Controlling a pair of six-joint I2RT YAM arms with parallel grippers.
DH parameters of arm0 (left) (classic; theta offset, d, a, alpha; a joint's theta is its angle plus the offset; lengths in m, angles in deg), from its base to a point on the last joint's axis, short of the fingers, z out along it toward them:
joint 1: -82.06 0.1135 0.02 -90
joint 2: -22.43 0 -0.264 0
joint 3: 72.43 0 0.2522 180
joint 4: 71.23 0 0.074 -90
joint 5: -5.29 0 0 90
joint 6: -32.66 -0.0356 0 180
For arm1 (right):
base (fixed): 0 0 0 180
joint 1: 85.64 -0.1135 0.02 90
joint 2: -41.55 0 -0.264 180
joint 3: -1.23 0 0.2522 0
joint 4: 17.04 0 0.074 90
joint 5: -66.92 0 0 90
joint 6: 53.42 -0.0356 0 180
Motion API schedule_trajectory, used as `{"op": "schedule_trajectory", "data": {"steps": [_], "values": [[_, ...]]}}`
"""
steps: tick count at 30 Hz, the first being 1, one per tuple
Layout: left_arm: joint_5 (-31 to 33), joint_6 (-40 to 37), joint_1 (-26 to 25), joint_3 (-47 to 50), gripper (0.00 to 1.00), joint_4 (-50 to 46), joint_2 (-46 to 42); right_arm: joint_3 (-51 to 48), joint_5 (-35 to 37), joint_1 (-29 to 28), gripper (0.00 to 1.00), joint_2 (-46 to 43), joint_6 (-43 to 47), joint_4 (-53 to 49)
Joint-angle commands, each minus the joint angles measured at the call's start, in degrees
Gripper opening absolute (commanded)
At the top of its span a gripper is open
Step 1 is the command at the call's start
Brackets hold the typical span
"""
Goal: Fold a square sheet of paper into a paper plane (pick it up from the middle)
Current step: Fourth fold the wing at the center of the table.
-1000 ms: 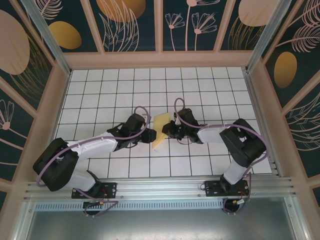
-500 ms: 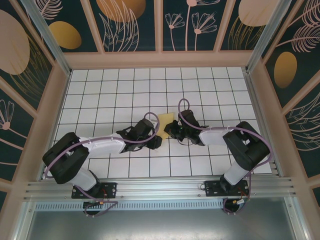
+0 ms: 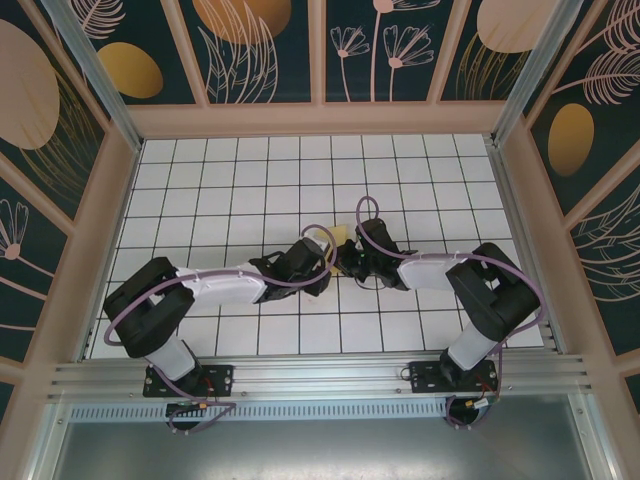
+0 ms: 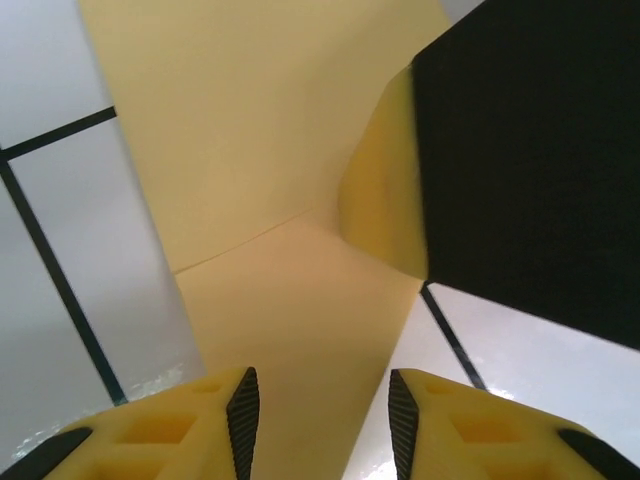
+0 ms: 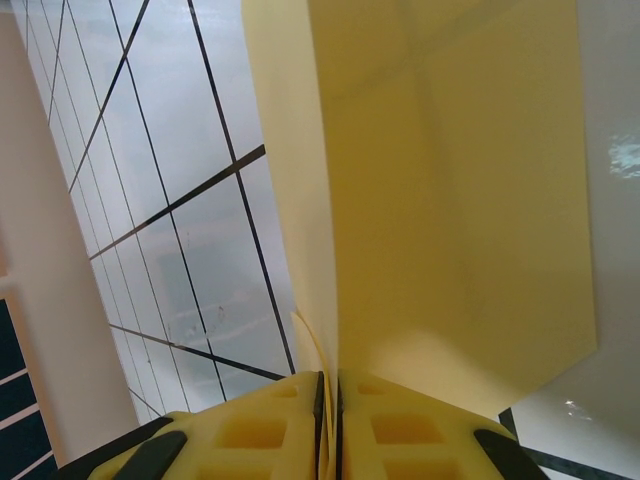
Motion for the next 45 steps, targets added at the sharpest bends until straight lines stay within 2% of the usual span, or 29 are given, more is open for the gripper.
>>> {"op": "schedule_trajectory", "data": {"steps": [1,7,12,26,34,45], "values": [[3.33,-1.04,-0.57,-1.27,0.40,-2.53,0.84,1.43,0.53,-0.41,0.14,-1.35,-0.08,-1.16],[3.76,-0.31,-0.70,-1.69,0.33,-2.98,1.69,1.91,0.44,-0.40,0.15,-1.12,-0.16,-1.25],[3.65,0.19,-0.78,-1.62,0.33,-2.98,2.25,2.18,0.61,-0.41,0.14,-1.05,-0.12,-1.42],[3.28,0.10,-1.32,-1.41,0.43,-2.54,1.67,2.71,0.44,-0.41,0.11,-0.51,-0.08,-0.91],[7.08,0.67,-1.35,-1.47,0.34,-3.94,2.70,2.71,0.43,-0.40,0.10,-0.61,0.01,-1.16],[8.56,0.72,-1.35,-1.54,0.22,-4.05,3.13,2.95,0.52,-0.41,0.11,-0.71,0.43,-1.98]]}}
